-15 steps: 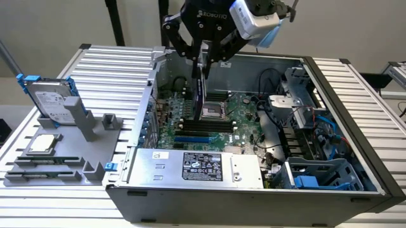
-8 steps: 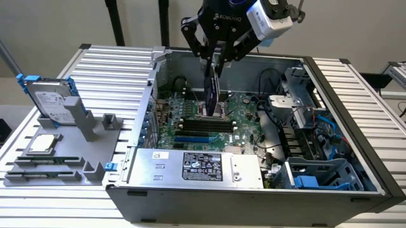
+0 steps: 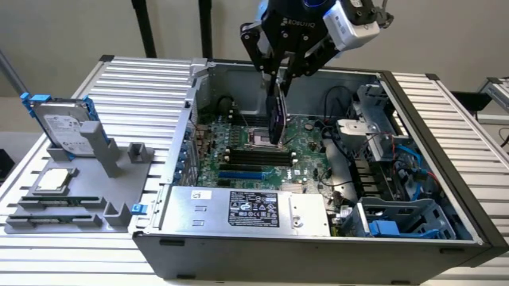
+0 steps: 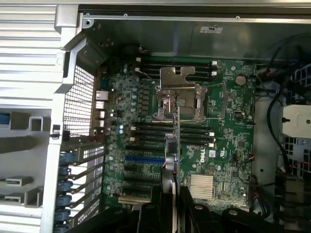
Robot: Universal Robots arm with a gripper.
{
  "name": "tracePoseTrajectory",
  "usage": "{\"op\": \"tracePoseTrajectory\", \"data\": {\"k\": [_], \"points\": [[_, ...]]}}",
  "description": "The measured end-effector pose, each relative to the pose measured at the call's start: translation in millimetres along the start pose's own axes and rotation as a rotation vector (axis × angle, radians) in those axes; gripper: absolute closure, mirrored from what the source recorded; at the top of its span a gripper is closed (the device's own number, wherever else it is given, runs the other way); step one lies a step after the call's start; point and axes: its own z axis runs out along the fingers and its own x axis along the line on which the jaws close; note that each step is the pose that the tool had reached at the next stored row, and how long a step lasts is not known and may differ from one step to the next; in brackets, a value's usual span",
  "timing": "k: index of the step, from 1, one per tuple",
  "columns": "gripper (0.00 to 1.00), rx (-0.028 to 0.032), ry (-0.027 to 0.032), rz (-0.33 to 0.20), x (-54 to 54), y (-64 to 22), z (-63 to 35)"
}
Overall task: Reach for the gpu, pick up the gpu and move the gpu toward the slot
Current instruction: 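Pick up the gpu and move the gpu toward the slot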
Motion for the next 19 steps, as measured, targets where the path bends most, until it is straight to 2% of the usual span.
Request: {"op": "tracePoseTrajectory", "data": {"k": [5,7,8,9,11,12,19], "points": [[0.74,-0.0016,-0.0045,0.026,-1.8,0.2,1.0],[0.74,-0.0023,-0.0083,0.037,-2.3,0.2,1.2],[0.74,-0.0028,-0.0125,0.041,-2.5,0.2,1.5],[0.74,-0.0029,-0.0199,0.043,-2.7,0.2,1.6],[0.74,-0.0027,-0.0381,0.045,-2.7,0.2,1.8],[0.74,-0.0027,-0.0412,0.045,-2.7,0.2,1.9],[0.74,-0.0029,-0.0412,0.045,-2.7,0.1,1.9]]}}
